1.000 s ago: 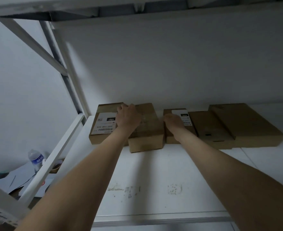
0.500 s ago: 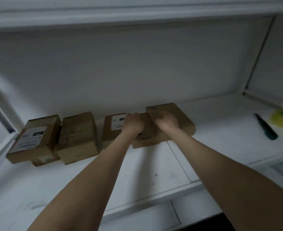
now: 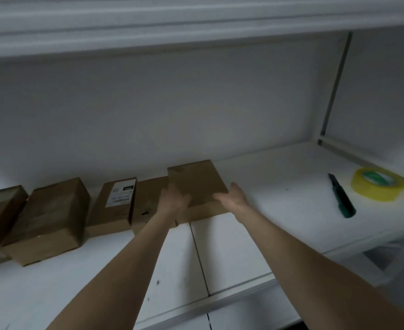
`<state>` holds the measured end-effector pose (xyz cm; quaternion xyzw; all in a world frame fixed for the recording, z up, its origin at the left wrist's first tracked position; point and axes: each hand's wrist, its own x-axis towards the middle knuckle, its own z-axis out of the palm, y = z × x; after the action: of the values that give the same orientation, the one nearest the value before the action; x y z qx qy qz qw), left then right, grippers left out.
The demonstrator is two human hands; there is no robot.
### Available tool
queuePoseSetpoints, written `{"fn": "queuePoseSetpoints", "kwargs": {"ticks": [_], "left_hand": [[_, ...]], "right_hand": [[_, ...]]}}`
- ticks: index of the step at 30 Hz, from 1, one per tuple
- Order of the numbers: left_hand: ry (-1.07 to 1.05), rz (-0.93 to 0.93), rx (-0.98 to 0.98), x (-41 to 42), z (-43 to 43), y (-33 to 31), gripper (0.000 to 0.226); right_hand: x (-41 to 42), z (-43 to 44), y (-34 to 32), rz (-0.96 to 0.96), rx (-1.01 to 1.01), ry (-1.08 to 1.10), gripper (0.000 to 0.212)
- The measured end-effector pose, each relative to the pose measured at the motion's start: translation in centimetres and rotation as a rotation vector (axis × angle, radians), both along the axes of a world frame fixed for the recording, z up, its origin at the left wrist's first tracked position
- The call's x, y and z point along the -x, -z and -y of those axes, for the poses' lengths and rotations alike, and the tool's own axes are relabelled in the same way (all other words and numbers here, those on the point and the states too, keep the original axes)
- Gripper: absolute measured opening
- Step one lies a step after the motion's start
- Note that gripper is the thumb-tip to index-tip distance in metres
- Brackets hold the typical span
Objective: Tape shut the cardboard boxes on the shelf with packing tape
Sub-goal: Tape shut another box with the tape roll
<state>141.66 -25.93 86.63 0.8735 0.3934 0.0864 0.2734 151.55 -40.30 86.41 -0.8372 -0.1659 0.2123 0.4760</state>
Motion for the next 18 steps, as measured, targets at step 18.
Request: {"fn": "queuePoseSetpoints", "kwargs": {"ticks": [18], "left_hand": [[0.182,0.003,0.311,-10.3,8.2,0.8,0.034]], "right_hand": [[-13.4,10.8,0.2,-0.001,0.312,0.080,0.092]]}}
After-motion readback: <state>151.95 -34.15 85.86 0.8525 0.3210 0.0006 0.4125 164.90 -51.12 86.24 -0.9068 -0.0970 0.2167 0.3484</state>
